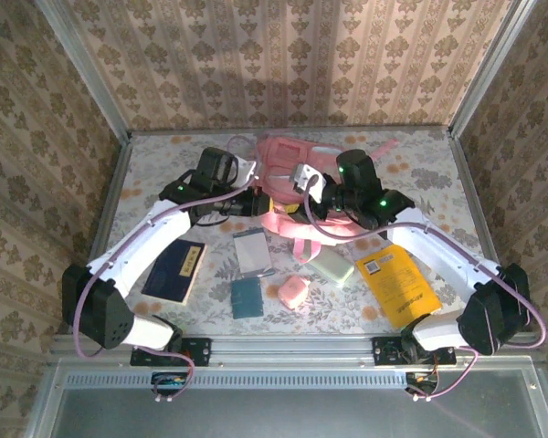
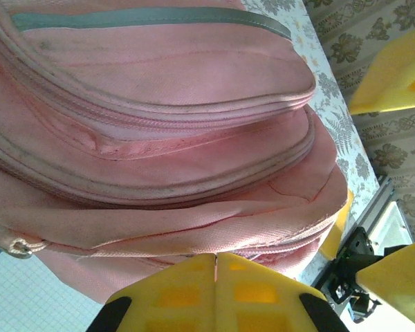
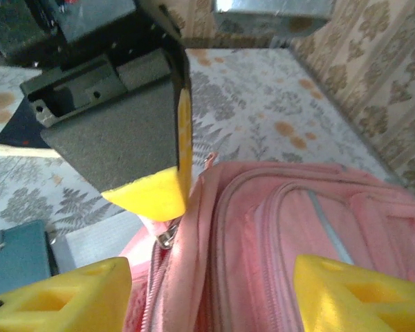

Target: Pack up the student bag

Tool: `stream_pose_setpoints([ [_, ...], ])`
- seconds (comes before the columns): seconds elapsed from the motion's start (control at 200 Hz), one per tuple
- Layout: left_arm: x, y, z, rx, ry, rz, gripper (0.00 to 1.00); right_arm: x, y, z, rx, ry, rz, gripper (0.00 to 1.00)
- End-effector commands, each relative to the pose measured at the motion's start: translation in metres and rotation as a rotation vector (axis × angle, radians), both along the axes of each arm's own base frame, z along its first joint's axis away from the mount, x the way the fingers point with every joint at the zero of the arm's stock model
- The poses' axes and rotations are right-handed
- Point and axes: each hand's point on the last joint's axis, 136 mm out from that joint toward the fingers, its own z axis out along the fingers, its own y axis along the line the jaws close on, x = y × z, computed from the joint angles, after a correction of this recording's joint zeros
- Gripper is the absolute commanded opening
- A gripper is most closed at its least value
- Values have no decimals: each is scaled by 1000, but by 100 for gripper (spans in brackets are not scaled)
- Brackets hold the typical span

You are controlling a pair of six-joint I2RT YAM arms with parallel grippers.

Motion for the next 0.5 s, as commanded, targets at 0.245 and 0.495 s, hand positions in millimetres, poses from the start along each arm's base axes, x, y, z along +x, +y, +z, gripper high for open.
stream_pose_setpoints([
  [0.245, -3, -9, 49, -70, -122, -32, 0, -1, 16, -36, -62, 215, 51, 46],
  [0.495, -8, -1, 42, -29, -126, -9, 0, 2, 19, -55, -131, 228, 35, 5],
])
